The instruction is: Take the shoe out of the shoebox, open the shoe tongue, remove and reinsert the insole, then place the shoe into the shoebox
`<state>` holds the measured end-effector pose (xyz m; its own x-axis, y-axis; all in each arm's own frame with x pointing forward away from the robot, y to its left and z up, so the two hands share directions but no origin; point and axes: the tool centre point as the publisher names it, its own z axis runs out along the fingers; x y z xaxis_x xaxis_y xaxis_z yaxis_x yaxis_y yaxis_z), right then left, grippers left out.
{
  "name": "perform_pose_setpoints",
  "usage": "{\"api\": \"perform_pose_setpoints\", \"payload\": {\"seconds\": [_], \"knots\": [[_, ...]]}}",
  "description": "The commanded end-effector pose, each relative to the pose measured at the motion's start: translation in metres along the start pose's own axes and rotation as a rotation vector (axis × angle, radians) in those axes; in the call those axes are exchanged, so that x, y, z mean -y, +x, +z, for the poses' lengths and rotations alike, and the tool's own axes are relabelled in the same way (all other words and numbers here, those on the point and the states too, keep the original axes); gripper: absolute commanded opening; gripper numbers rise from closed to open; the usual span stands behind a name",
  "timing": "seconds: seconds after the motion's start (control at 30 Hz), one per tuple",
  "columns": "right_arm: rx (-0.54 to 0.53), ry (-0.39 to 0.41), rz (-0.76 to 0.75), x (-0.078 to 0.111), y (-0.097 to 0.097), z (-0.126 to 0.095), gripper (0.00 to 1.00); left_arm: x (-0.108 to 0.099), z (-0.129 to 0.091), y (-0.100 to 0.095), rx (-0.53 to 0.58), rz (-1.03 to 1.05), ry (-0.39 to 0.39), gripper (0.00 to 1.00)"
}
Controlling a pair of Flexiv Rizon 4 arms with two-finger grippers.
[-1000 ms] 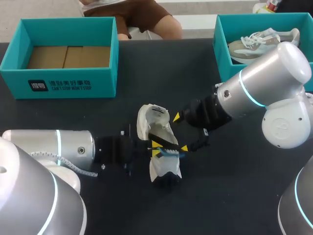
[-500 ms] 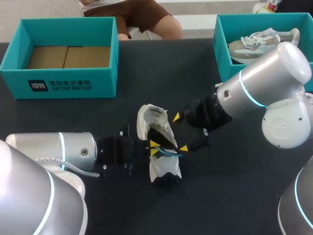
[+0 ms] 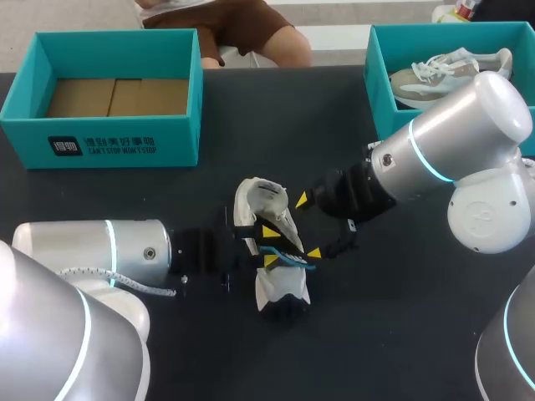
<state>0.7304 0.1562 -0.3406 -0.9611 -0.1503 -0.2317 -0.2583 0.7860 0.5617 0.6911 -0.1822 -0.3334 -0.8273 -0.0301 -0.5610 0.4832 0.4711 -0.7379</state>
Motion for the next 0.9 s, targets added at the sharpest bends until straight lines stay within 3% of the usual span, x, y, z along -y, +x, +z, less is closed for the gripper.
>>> {"api": "perform_pose_setpoints", "payload": {"seconds": [0.03,0.33,0.4,0.9], "knots": [[0.001,-0.001,0.000,0.000,0.001,0.001,1.00,0.006,-0.012,0.001,0.003,0.006,0.019,0.31],[0.001,-0.001,0.000,0.000,0.001,0.001,1.00,0.018,-0.014,0.007,-0.012,0.018,0.054,0.25],[0.001,-0.001,0.000,0.000,0.001,0.001,1.00,0.018,-0.013,0.010,-0.019,0.020,0.056,0.00],[0.001,-0.001,0.000,0.000,0.001,0.001,1.00,-0.014,0.005,0.015,-0.014,0.022,0.003,0.00]]}}
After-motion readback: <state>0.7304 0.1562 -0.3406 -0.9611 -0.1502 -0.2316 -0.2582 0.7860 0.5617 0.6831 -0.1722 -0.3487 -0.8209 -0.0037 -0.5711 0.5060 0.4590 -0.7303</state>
